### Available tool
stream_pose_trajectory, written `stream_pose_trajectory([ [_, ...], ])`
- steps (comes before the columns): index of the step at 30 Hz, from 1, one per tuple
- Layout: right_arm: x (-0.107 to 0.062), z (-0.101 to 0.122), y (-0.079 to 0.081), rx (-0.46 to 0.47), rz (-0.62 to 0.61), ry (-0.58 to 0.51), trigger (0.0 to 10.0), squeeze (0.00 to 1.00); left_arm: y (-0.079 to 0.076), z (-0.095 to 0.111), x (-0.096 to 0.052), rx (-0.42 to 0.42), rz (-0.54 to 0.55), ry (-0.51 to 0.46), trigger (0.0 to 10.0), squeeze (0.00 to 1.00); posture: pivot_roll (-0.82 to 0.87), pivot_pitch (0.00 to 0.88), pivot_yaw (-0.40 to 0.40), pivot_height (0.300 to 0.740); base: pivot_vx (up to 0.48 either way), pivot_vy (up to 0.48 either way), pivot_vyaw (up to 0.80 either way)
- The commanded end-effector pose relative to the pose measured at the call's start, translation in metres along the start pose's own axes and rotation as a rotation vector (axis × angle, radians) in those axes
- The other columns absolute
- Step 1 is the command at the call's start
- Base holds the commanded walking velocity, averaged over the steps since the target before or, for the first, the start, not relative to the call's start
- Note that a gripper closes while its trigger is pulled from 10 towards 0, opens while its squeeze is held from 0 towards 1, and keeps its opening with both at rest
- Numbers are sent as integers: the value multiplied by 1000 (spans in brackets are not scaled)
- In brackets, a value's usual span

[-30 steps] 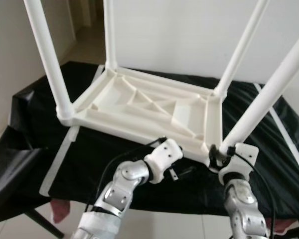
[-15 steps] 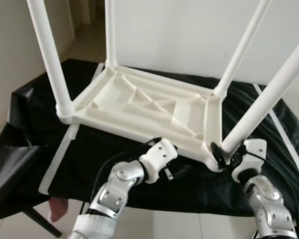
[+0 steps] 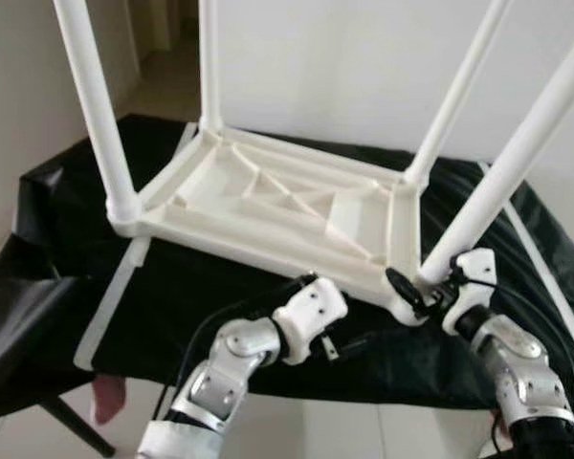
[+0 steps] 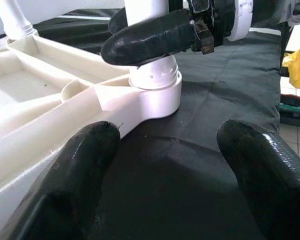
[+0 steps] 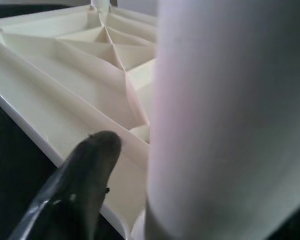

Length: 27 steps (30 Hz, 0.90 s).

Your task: Building children table

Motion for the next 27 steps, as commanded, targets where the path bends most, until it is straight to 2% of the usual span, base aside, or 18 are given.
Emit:
stream_pose_trajectory([
  [1, 3, -3, 7, 0, 53, 10, 0, 0, -2, 0, 3, -4, -15, -1, 10000, 0, 48, 0, -94, 740, 0, 0, 0],
  [6, -8, -21, 13, 22, 81, 54, 0, 0, -1, 1, 2, 2, -8, 3, 10000, 0, 52, 0, -91, 740, 0, 0, 0],
  [11, -9, -25, 11, 51, 64, 64, 0, 0, -2, 2, 1, -7, -11, -2, 10000, 0, 46, 0, -91, 740, 0, 0, 0],
  [12, -9, -26, 8, 59, 44, 64, 10000, 0, -2, 1, 1, -8, -10, 1, 10000, 0, 45, 0, -93, 740, 0, 0, 0],
  [15, -6, -25, 4, 97, -30, 57, 10000, 0, -4, -2, 2, -9, -10, 5, 10000, 0, 43, 0, -96, 740, 0, 0, 0],
  [20, -4, -24, 5, 98, -89, 72, 10000, 0, -4, -1, 4, -10, -12, 2, 10000, 0, 43, 0, -99, 740, 0, 0, 0],
  [22, -2, -24, 6, 81, -184, 94, 10000, 0, -4, -1, 5, -12, -9, -2, 10000, 0, 44, 0, -106, 740, 0, 0, 0],
  [23, -2, -24, 6, 81, -184, 94, 10000, 0, -4, -1, 5, -12, -9, -2, 10000, 0, 44, 0, -106, 740, 0, 0, 0],
  [27, -2, -22, 6, 123, -387, 141, 10000, 0, -2, -2, 5, -16, 0, -3, 10000, 0, 45, 0, -112, 740, 0, 0, 0],
])
Point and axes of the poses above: a point about 5 cm out from each wrist's last joint towards the gripper, its own x axis pointing out of the wrist towards the gripper, its own z axis along the axis of the wrist's last joint, y = z × x, the point moved 4 cm from there along x, pointing out of the wrist towards the gripper, and after that the axes turned 14 degrees about -x, right-handed, at the moved point
